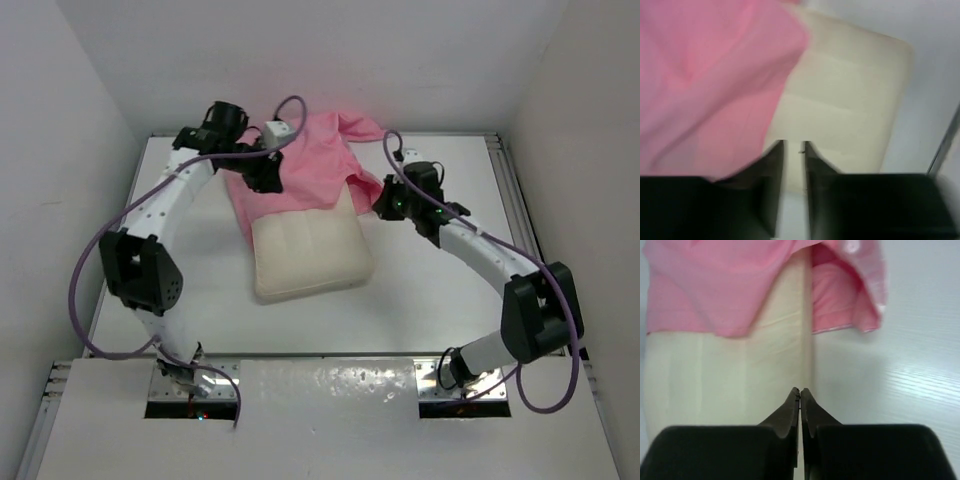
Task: Put the pillow into the pillowcase
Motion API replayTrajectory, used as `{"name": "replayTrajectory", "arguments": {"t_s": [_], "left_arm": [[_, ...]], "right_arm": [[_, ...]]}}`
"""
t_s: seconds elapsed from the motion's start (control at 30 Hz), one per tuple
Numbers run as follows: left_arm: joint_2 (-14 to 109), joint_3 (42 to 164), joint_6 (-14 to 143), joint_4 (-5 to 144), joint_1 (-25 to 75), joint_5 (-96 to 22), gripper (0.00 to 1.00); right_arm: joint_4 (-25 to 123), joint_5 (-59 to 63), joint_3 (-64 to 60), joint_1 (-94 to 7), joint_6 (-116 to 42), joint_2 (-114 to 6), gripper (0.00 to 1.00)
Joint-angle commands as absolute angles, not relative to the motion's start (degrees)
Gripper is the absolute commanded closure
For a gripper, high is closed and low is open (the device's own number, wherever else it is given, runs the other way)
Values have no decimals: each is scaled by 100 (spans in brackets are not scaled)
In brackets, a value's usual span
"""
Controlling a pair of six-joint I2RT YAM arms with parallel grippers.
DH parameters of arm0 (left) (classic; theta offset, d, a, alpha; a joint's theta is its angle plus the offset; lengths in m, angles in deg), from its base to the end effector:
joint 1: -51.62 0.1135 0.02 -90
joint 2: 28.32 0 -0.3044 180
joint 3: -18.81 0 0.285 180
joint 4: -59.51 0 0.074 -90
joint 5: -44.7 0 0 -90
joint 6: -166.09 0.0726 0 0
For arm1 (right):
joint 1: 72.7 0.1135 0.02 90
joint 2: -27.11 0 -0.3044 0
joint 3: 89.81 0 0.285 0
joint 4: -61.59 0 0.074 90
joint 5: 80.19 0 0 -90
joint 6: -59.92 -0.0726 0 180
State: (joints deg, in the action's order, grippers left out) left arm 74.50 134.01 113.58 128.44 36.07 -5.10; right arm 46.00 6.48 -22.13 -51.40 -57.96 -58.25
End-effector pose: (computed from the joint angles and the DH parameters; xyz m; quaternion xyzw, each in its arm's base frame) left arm 0.4087 -0.1624 0.3634 0.4901 0.7606 -0.2717 0.3279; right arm 0.3613 0.1454 0.2500 0.0367 0.8789 0.2209 0.4212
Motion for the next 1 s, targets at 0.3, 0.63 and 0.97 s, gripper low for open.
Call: {"name": "replayTrajectory", "arguments": {"t_s": [0.3, 0.63, 0.97], "left_arm": [[6404, 10225, 8172, 11307, 4020, -4431, 88], [7169, 9785, 7363, 10507, 4424, -3838, 72], [7784, 9363, 6932, 9567, 4284, -3273, 46]], "right_arm": [[3978, 761, -130, -5890, -5742, -7789, 13], [4073, 779, 698, -6013, -6172, -8952, 15], [4522, 867, 557, -6083, -6497, -9268, 15]]}}
